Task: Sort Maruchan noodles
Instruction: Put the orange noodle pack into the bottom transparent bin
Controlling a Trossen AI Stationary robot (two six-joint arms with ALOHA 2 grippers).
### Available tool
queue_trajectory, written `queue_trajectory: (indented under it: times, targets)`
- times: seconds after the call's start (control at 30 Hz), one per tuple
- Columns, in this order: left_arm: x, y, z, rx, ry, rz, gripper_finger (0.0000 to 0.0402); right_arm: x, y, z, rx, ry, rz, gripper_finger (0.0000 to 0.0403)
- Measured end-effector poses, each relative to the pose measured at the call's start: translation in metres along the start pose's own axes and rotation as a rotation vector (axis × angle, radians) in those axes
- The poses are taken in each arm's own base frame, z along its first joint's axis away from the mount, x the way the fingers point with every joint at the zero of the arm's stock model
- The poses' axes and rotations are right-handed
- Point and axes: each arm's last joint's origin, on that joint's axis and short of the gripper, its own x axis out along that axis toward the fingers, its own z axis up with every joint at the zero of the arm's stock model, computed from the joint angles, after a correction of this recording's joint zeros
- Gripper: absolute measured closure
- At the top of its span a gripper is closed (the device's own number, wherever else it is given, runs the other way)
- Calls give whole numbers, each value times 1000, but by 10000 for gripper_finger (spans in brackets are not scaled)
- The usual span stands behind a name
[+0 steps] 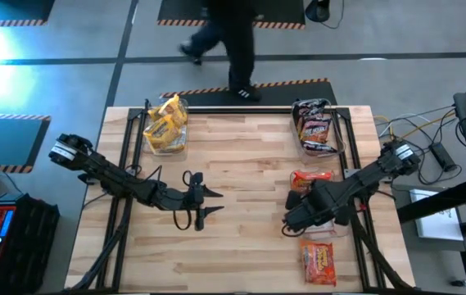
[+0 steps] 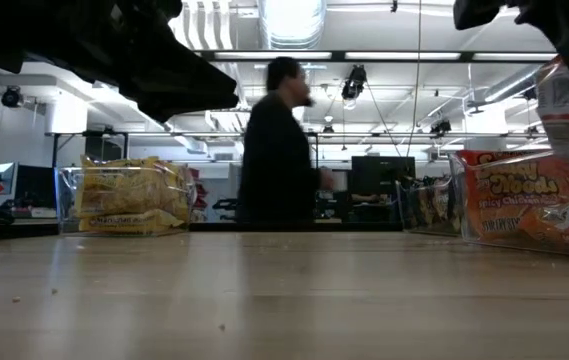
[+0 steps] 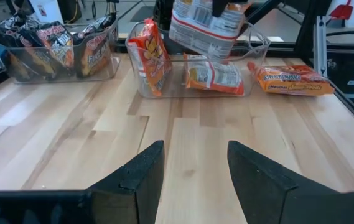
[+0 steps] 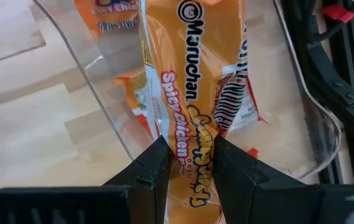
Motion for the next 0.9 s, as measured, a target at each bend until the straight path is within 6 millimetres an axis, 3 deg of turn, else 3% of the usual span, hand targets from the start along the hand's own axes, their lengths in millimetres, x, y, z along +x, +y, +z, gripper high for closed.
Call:
queue_trajectory:
  times: [0.43, 0.9]
  targets:
    - [0, 0, 0, -18, -1, -1, 241, 24, 3, 9, 15, -55, -72, 307]
    - [0, 0, 0, -33, 0, -1, 242, 23, 18, 22, -66, -9, -48, 311]
